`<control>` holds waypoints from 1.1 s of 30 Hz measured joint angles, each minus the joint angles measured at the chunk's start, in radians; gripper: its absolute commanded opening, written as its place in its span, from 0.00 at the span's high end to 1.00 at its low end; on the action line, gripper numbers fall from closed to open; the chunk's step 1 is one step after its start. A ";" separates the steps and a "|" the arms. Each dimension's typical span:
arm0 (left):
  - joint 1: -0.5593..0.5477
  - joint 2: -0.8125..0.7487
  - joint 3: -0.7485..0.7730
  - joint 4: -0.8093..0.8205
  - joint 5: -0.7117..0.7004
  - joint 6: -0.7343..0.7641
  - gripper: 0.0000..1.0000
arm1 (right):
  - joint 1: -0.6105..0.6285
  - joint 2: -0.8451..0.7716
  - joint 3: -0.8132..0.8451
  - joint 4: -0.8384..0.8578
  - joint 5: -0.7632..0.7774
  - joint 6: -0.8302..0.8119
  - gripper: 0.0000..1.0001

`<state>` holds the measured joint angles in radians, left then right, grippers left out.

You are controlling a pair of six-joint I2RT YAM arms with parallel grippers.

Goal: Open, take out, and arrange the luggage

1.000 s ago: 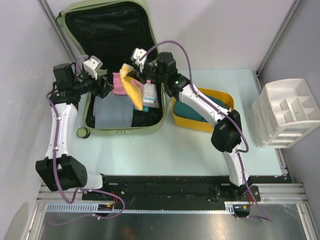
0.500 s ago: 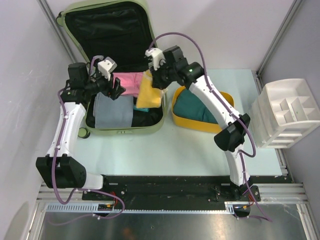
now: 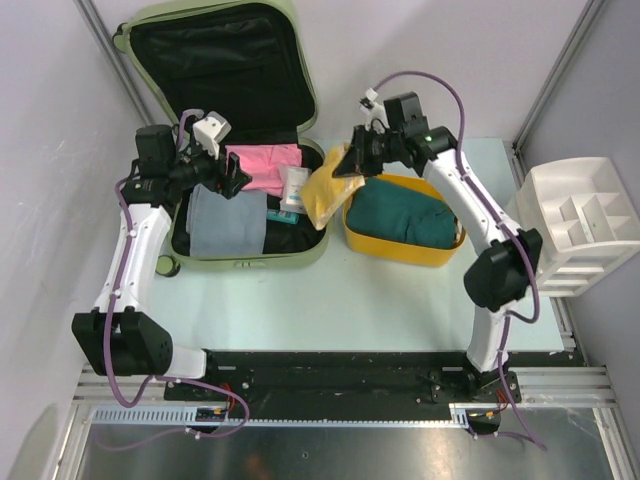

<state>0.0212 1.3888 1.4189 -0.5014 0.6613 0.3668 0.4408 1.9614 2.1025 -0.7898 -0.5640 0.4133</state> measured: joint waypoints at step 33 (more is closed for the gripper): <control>-0.068 0.179 -0.018 0.006 -0.167 -0.002 0.13 | -0.438 -0.333 -0.927 0.426 0.140 -0.044 0.28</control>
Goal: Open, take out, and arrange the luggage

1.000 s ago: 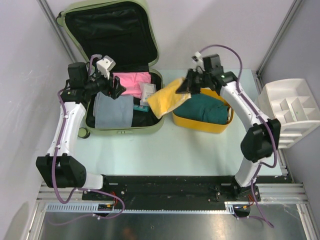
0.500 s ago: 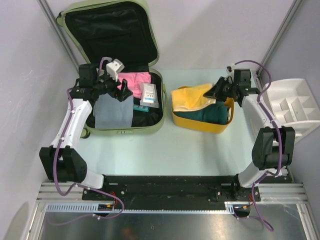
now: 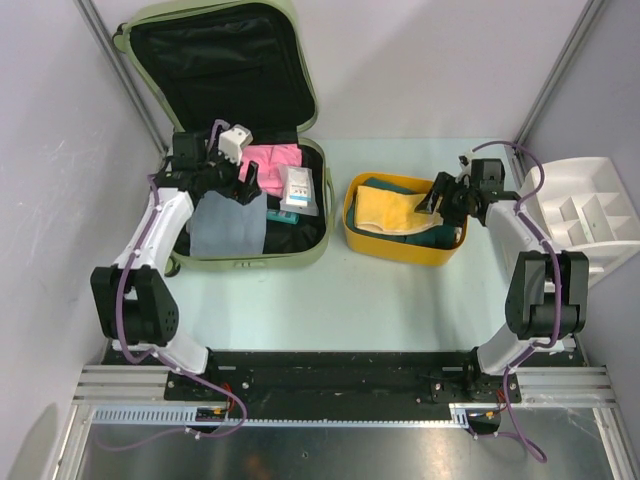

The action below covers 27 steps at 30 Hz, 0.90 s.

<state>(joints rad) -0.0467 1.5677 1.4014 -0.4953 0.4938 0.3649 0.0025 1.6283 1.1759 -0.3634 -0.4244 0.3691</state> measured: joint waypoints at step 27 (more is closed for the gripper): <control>0.129 0.771 0.644 0.008 -0.172 -0.387 0.02 | 0.114 -0.228 0.048 -0.014 0.157 -0.146 0.12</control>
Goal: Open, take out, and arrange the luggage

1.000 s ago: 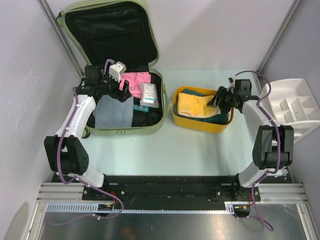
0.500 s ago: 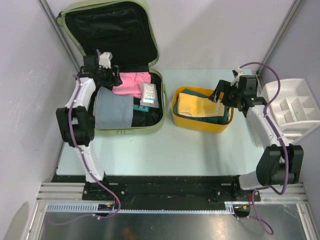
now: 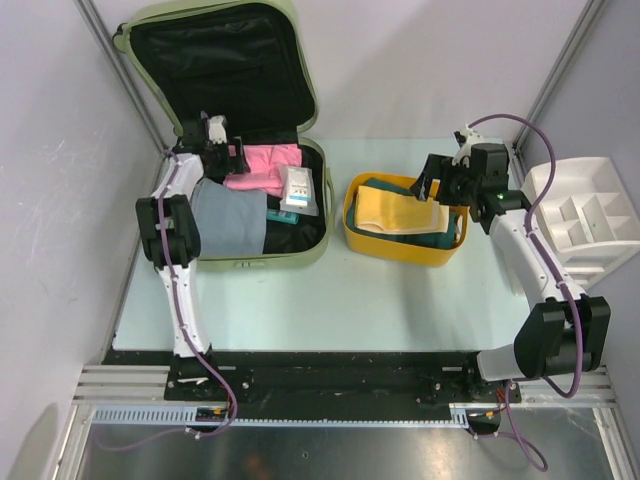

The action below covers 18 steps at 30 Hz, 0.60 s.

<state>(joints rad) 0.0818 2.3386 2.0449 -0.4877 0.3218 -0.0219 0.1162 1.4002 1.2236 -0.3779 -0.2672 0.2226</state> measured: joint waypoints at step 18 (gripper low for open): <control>-0.028 0.097 0.042 0.014 0.105 -0.030 0.89 | 0.001 0.011 0.080 -0.023 0.023 -0.019 0.17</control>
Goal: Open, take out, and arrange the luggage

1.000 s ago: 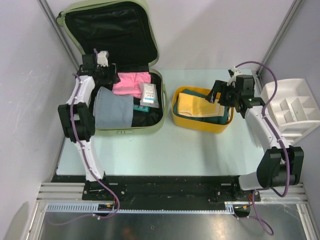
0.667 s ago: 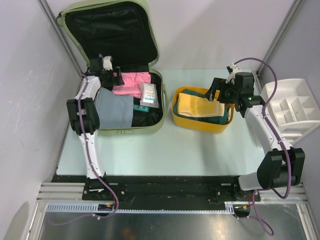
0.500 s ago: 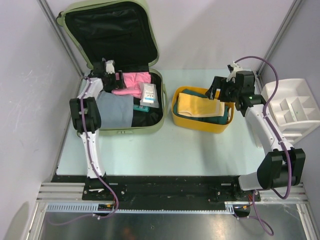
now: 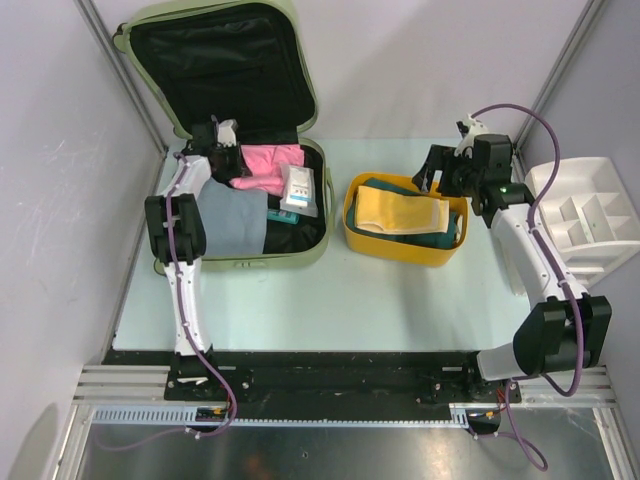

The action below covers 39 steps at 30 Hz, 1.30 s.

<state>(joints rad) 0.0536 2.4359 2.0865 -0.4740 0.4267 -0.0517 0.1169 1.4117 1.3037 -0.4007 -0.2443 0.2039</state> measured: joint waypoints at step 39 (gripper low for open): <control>-0.002 -0.587 -0.127 -0.051 0.143 -0.180 1.00 | 0.163 0.154 0.010 0.177 -0.207 0.017 0.10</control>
<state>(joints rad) 0.0513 1.8484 1.9591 -0.5255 0.5694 -0.2317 0.2794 1.5658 1.3136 -0.2241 -0.4515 0.2211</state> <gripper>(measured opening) 0.129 0.882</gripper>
